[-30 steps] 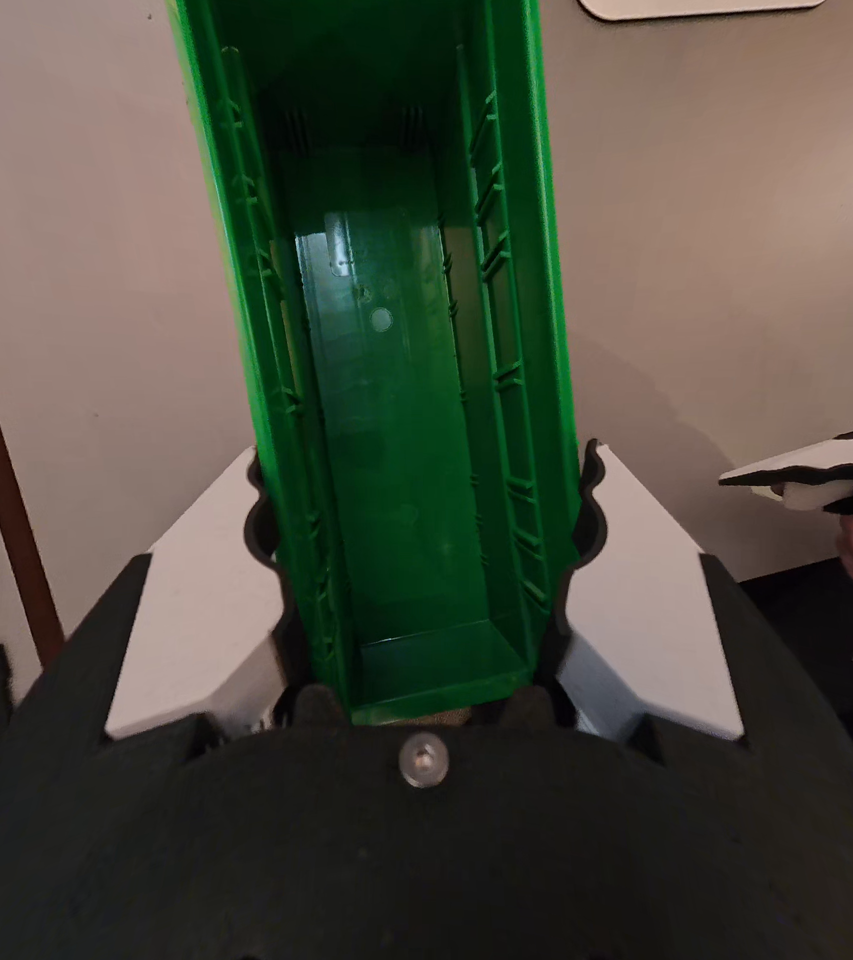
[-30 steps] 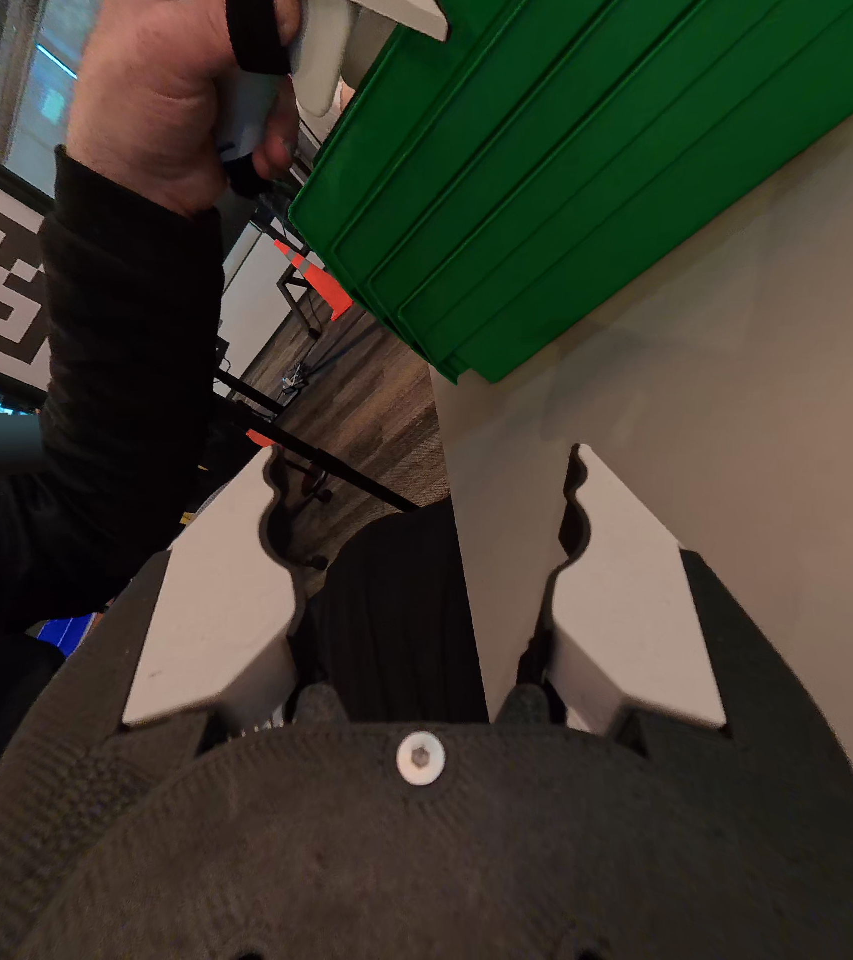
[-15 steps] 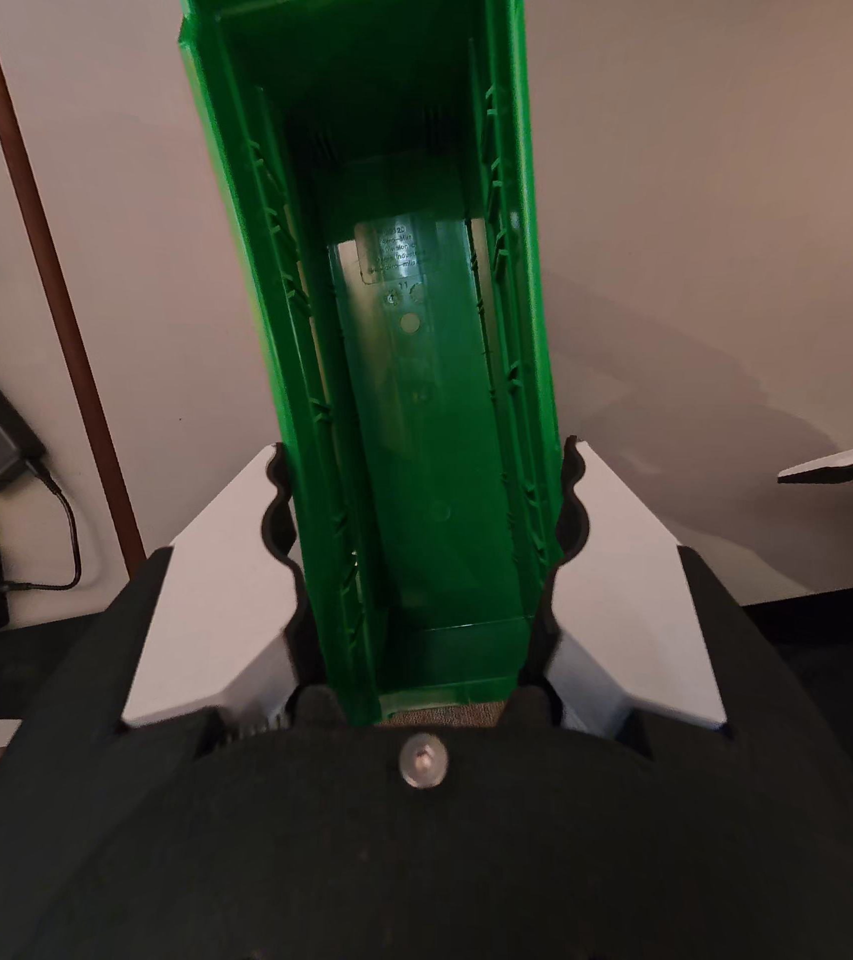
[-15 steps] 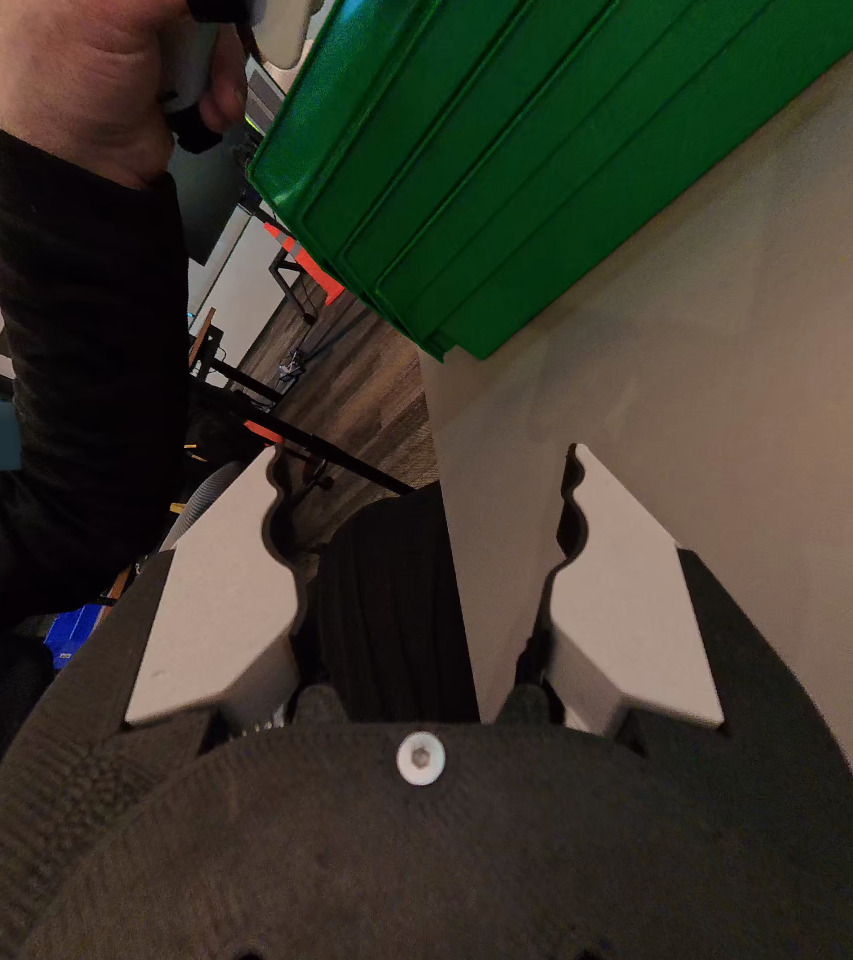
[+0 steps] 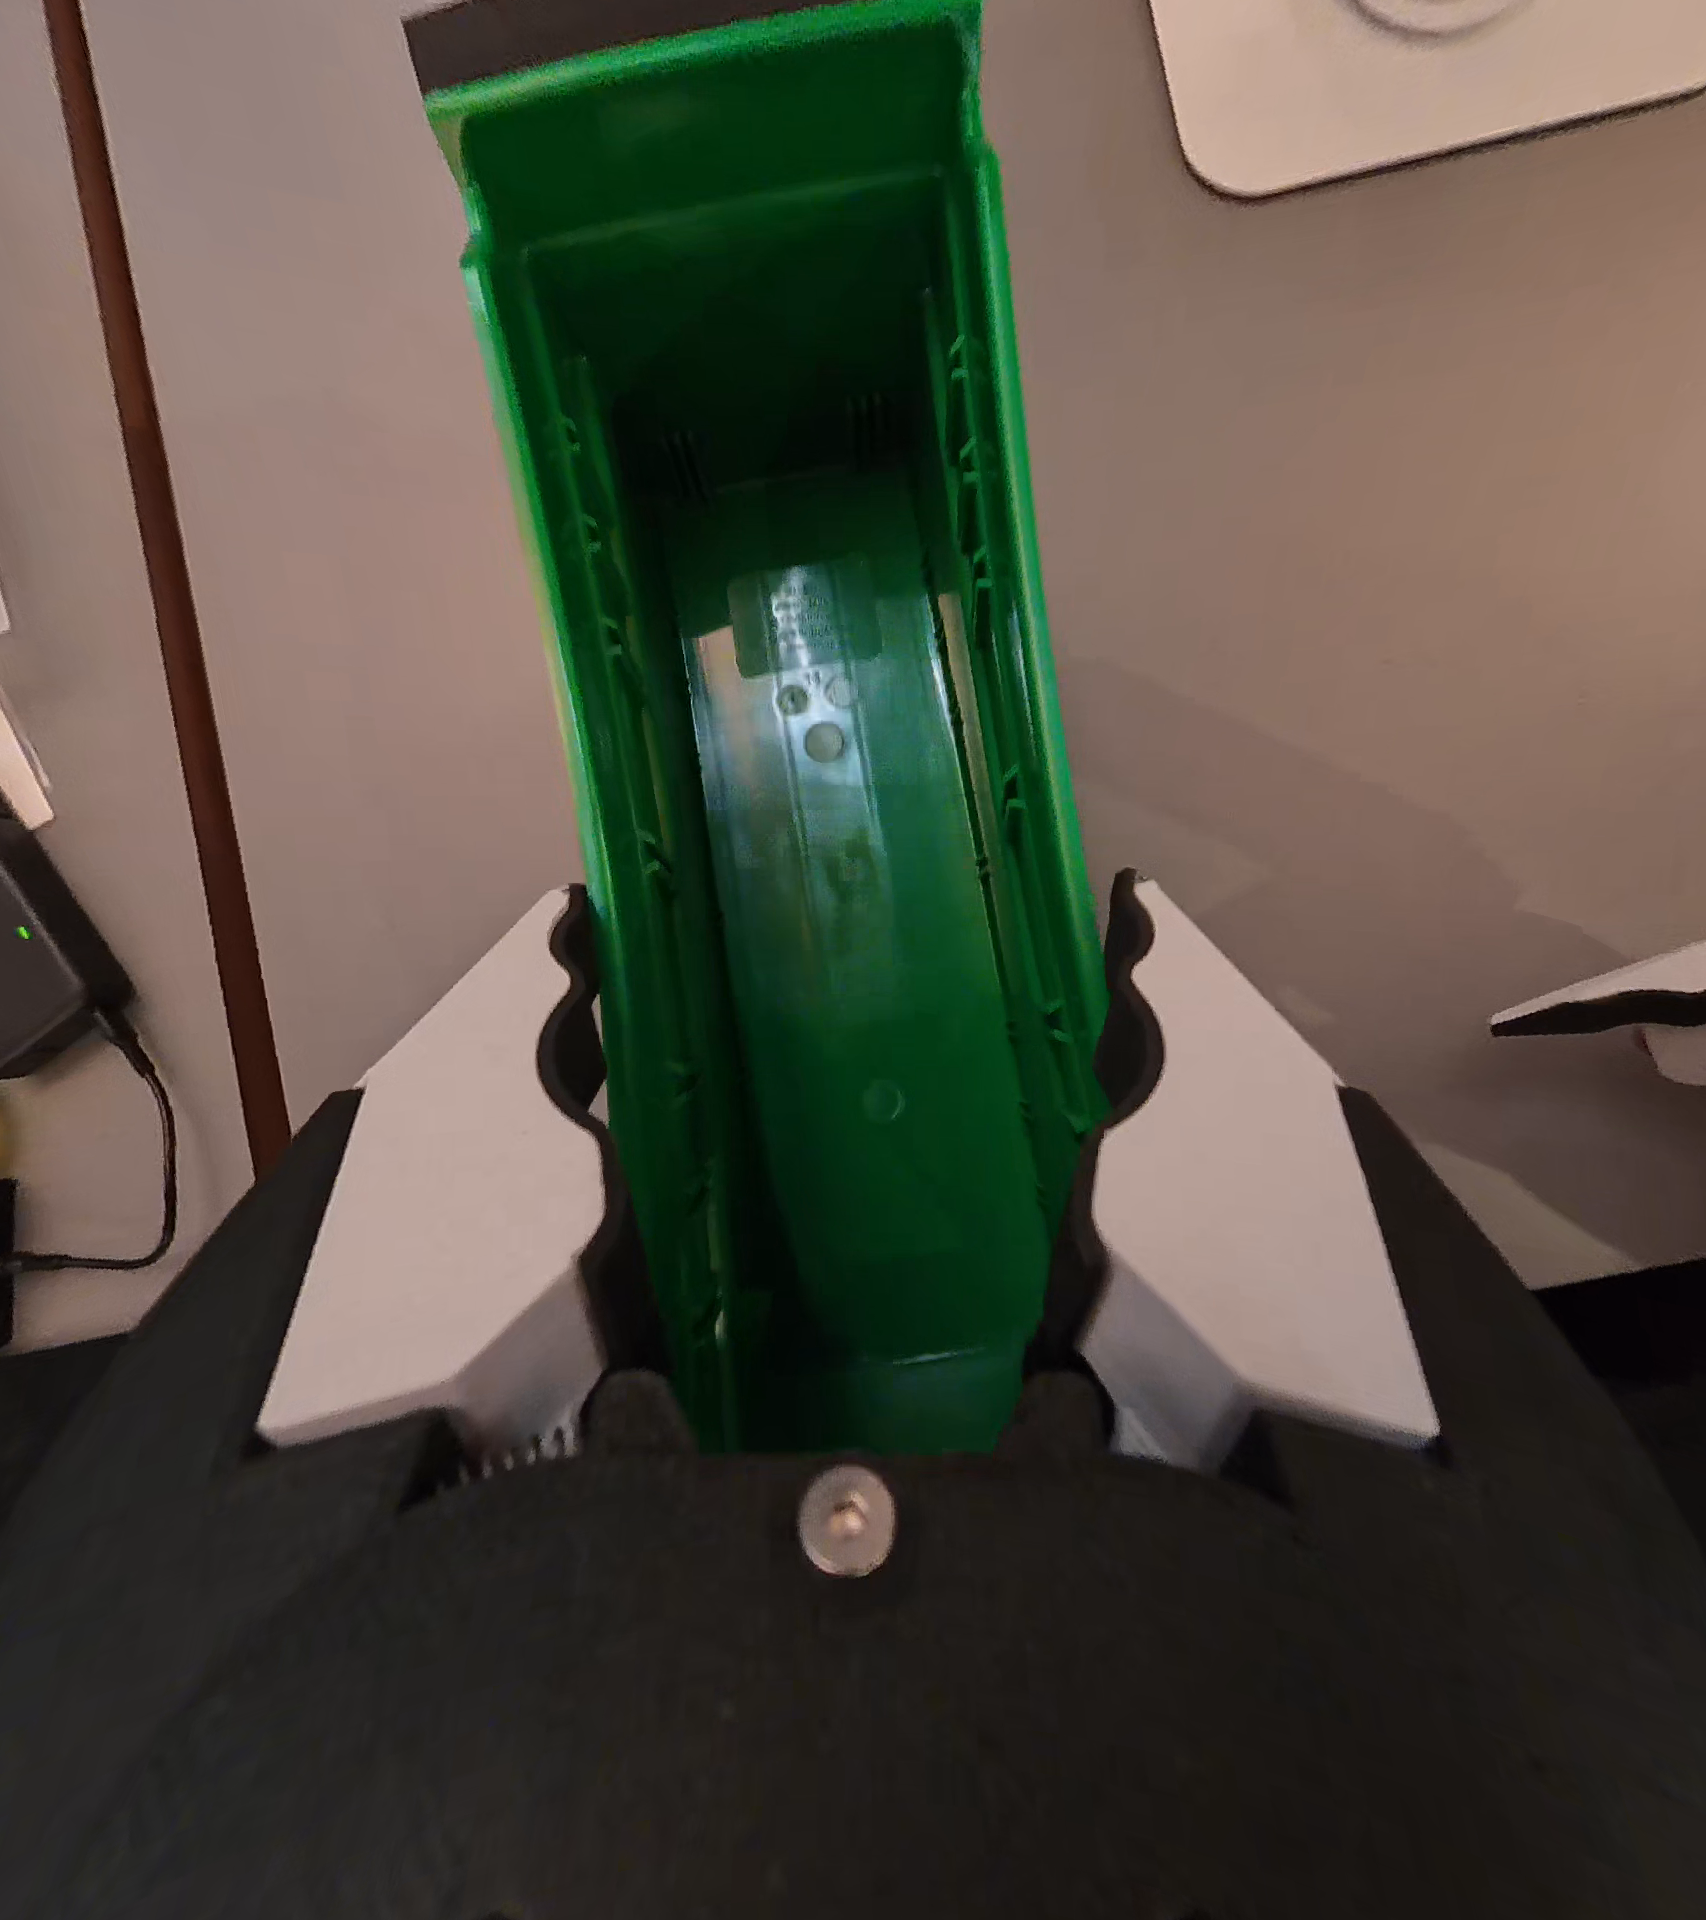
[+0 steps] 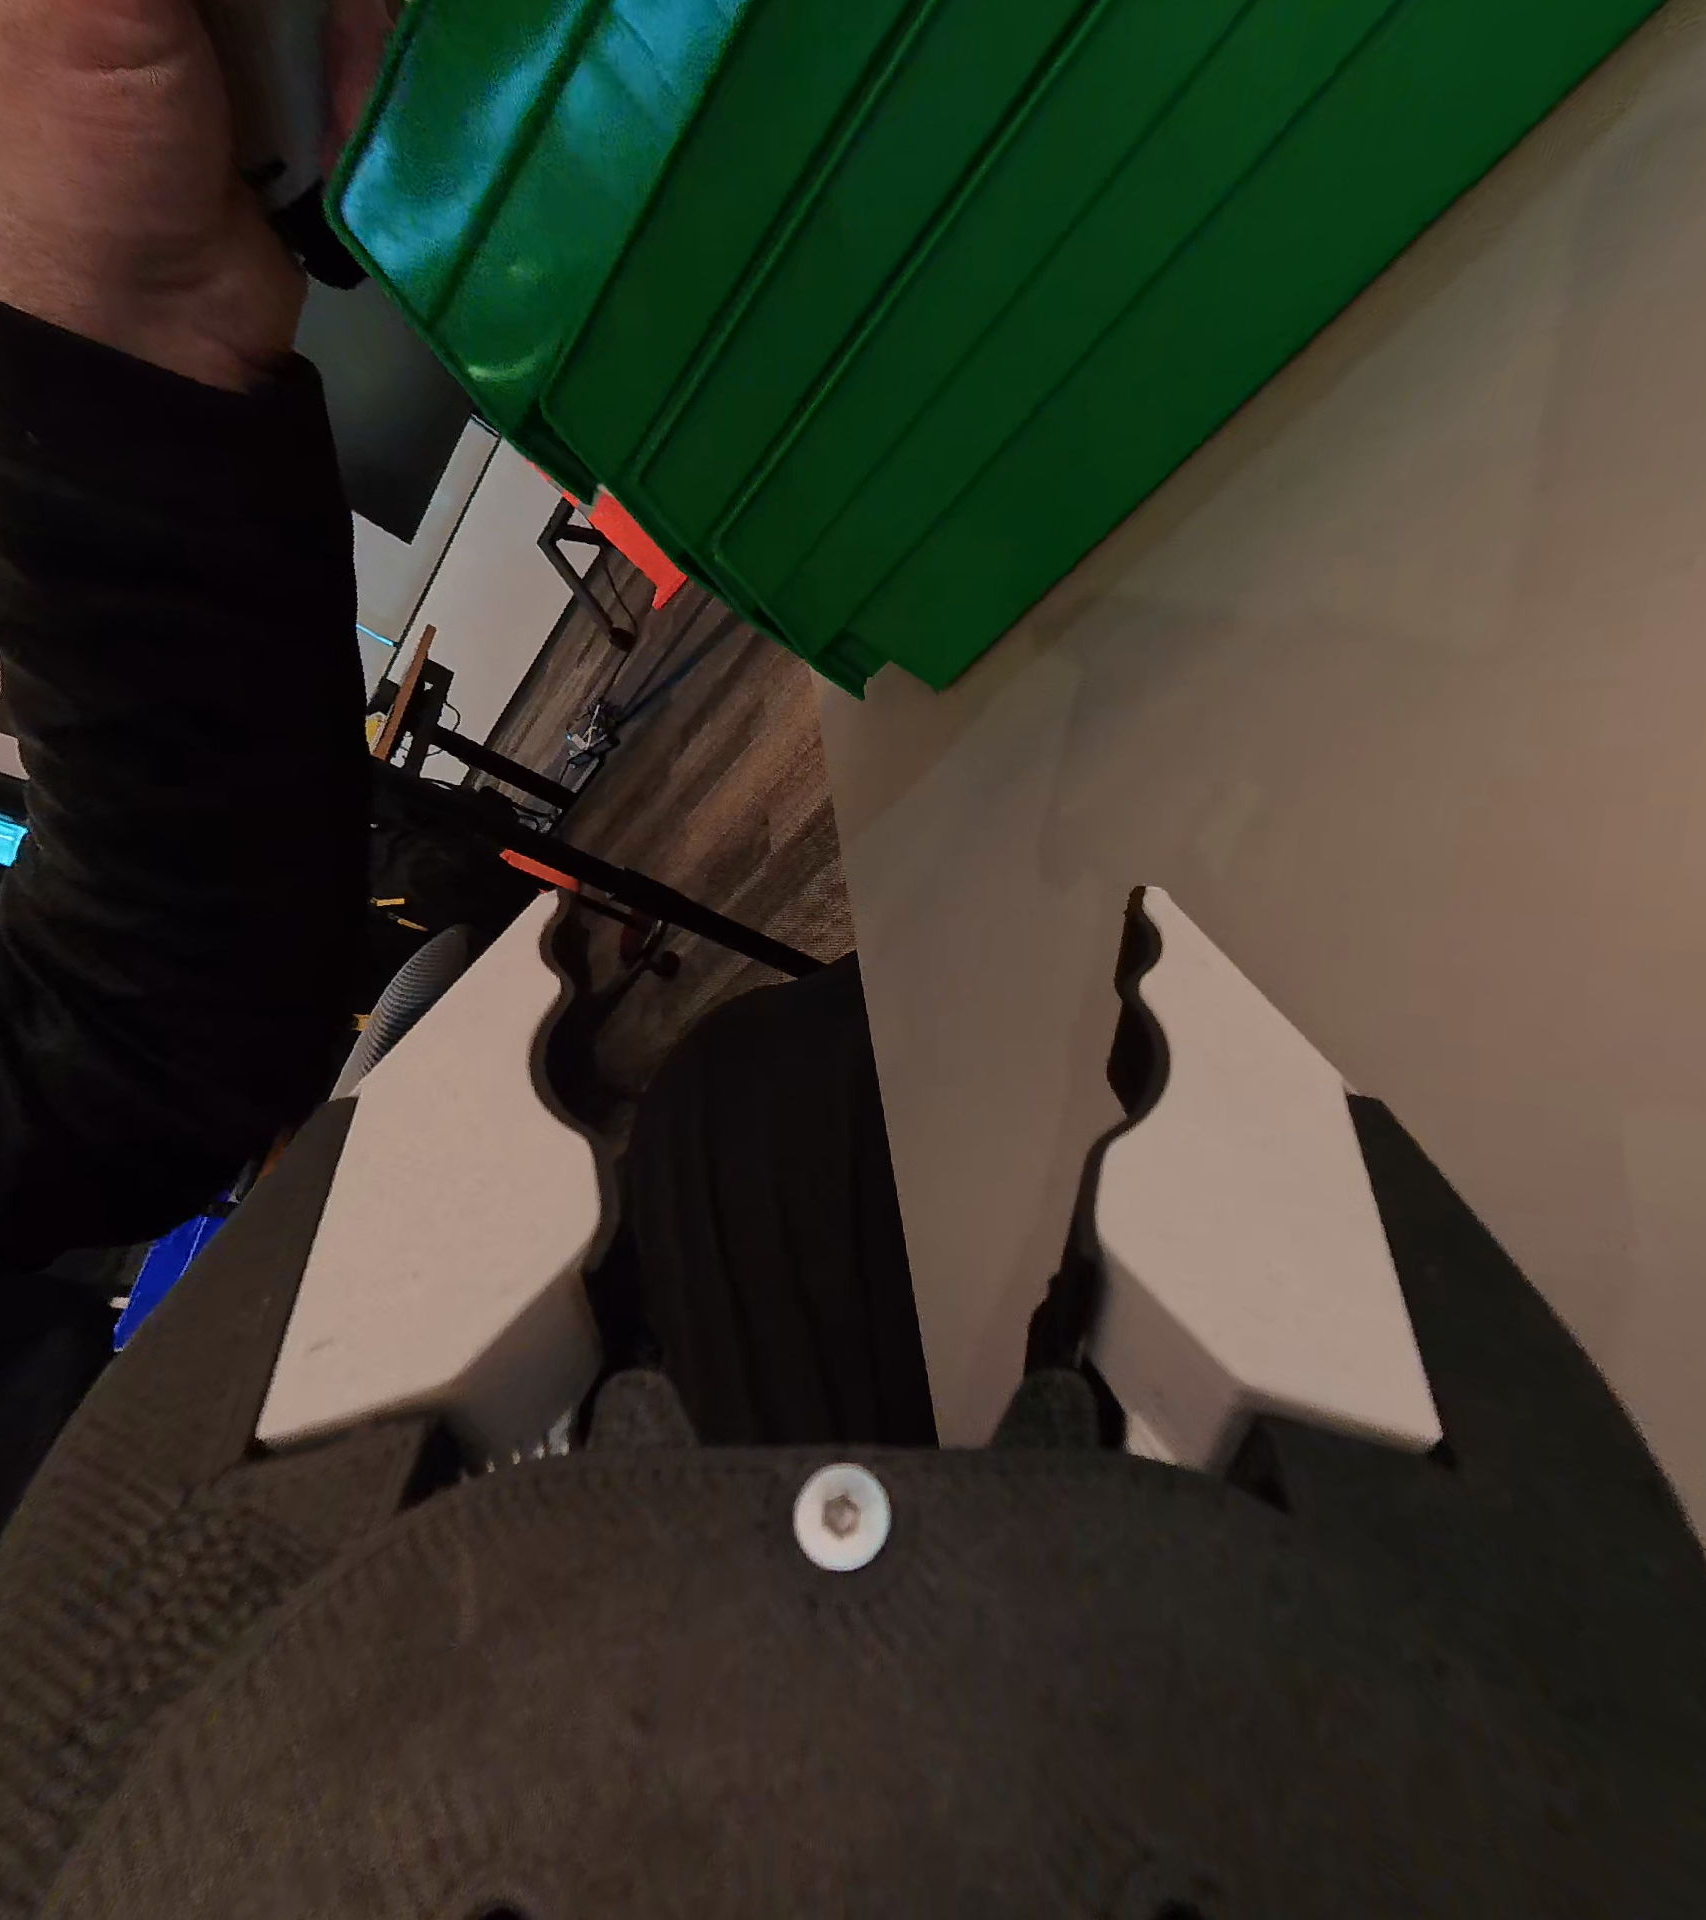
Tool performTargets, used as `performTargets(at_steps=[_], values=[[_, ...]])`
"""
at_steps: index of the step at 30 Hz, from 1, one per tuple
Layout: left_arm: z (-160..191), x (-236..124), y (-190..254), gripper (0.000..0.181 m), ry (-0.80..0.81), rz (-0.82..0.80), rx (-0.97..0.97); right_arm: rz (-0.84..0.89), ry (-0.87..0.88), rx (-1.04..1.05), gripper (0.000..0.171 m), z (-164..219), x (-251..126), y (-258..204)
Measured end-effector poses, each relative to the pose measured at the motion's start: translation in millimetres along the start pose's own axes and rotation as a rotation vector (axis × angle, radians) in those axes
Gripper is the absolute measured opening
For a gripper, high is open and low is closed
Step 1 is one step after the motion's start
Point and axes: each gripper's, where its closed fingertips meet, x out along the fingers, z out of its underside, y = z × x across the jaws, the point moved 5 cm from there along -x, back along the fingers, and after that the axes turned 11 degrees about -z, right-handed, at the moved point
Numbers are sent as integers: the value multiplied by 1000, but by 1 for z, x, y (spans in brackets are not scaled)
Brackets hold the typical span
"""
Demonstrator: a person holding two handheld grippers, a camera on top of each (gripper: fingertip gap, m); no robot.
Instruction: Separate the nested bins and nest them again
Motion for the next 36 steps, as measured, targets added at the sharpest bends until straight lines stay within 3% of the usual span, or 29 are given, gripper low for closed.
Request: performTargets(at_steps=[23, 31, 36], values=[[-39, -72, 0, 99, 200, -15, 23, 20, 96, -24, 101, -23, -29, 2], [-60, -97, 43, 99, 297, 95, 63, 3, 250, -86, 102, -50, -58, -8], [-68, -84, 94, 100, 281, 185, 141, -5, 388, -137, 102, -70, -93, -12]])
